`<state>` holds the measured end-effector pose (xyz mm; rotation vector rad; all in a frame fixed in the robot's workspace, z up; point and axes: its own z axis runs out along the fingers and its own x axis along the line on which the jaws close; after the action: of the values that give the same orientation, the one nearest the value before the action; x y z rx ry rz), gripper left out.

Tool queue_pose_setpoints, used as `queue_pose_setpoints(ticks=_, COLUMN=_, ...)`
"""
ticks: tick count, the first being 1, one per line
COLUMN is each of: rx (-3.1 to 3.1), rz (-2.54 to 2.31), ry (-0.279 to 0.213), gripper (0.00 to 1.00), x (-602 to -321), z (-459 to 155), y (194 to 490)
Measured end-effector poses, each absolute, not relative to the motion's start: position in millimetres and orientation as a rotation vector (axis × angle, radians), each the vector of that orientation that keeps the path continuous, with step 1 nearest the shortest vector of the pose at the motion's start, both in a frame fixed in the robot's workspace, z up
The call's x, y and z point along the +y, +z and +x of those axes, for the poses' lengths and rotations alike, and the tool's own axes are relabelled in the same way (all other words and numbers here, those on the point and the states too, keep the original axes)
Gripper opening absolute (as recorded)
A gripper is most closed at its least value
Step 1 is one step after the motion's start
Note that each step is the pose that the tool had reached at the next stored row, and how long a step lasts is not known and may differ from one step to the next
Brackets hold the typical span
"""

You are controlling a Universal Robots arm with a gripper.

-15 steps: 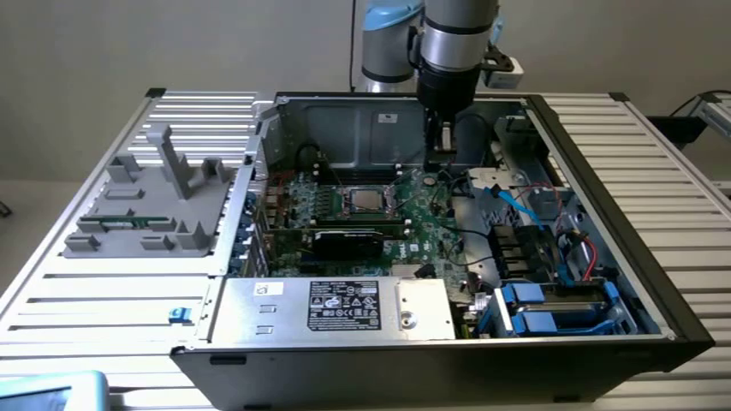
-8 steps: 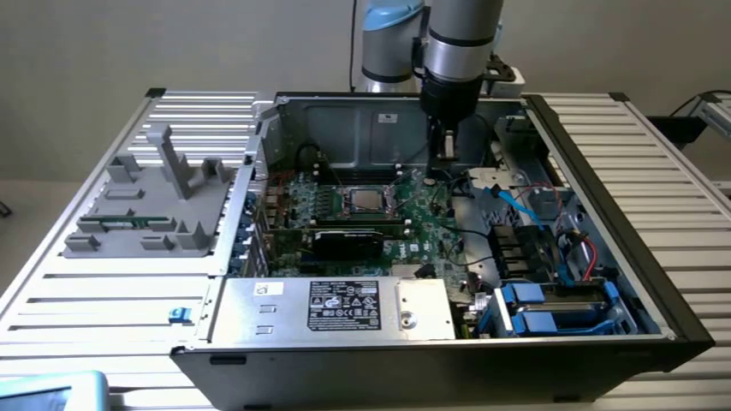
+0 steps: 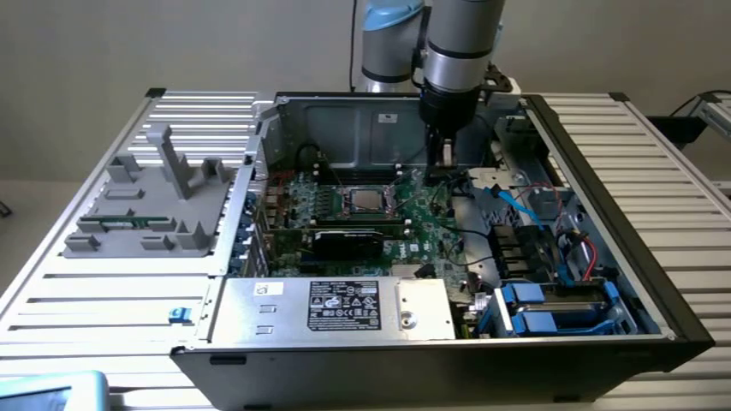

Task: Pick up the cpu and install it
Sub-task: 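Place the cpu into insertion slot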

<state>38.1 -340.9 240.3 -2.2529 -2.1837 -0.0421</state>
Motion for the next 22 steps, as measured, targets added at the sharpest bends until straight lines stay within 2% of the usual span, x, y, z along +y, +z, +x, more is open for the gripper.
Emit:
queue_pose_setpoints(ticks=6, rx=-2.171, rz=-2.24, ry=-0.013, gripper=0.11, x=-341, z=38, y=243)
queue_pose_setpoints(ticks=11, rx=-2.17, rz=-2.239, ry=-0.011, gripper=0.11, x=-341, z=31, y=257)
queue_pose_setpoints(ticks=22, rx=-2.168, rz=-2.238, ry=-0.007, gripper=0.11, x=-341, z=-12, y=258)
